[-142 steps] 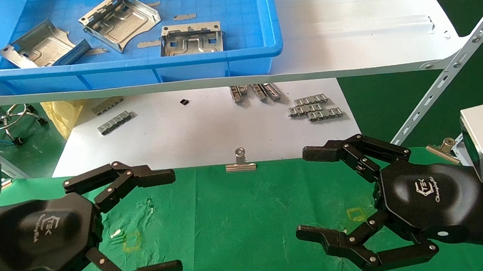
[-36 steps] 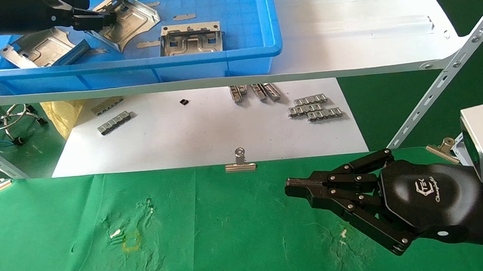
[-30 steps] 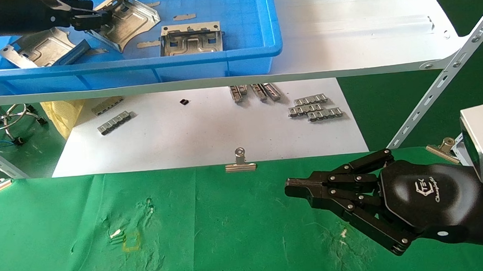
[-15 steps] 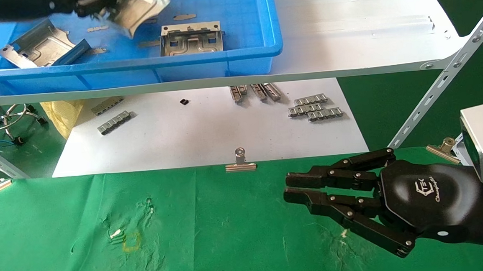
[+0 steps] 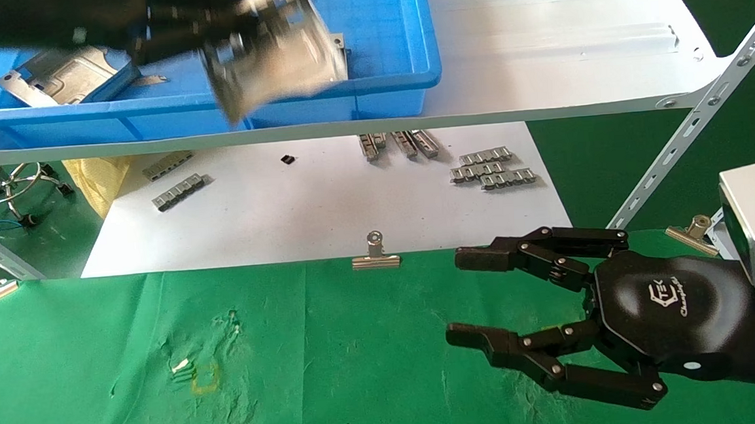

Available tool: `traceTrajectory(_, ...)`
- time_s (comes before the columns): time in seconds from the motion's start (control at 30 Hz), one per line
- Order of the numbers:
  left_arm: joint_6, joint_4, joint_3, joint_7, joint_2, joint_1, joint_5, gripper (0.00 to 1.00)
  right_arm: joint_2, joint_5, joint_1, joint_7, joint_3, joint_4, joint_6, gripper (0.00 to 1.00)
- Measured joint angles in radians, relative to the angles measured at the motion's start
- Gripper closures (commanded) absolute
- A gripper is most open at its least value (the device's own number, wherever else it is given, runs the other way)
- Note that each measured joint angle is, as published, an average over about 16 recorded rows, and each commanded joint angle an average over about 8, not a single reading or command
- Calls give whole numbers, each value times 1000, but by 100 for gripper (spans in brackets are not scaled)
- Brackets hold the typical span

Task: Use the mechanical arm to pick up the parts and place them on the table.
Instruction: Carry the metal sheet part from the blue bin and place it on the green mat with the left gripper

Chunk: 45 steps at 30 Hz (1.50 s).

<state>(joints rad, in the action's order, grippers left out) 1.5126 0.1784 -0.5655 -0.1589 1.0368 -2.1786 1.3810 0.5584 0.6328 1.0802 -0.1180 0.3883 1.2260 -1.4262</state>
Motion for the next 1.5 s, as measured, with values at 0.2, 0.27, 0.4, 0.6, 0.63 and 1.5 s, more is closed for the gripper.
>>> traceTrajectory(0.2, 92, 211, -52, -86, -93, 88, -135, 100, 0, 0, 0, 0, 0, 0, 0, 0)
traceTrajectory(0.27, 98, 297, -84, -106, -133, 124, -187, 100, 0, 0, 0, 0, 0, 0, 0, 0)
traceTrajectory(0.4, 94, 457, -172, -138, -216, 195, -272, 100, 0, 0, 0, 0, 0, 0, 0, 0)
traceTrajectory(0.6, 83, 579, -328, -198, -301, 280, -310, 100, 0, 0, 0, 0, 0, 0, 0, 0)
traceTrajectory(0.63, 81, 580, -352, -214, -307, 290, -304, 100, 0, 0, 0, 0, 0, 0, 0, 0)
traceTrajectory(1.5, -11, 125, -526, -554, -196, 408, -229, 0, 0, 0, 0, 0, 0, 0, 0, 0)
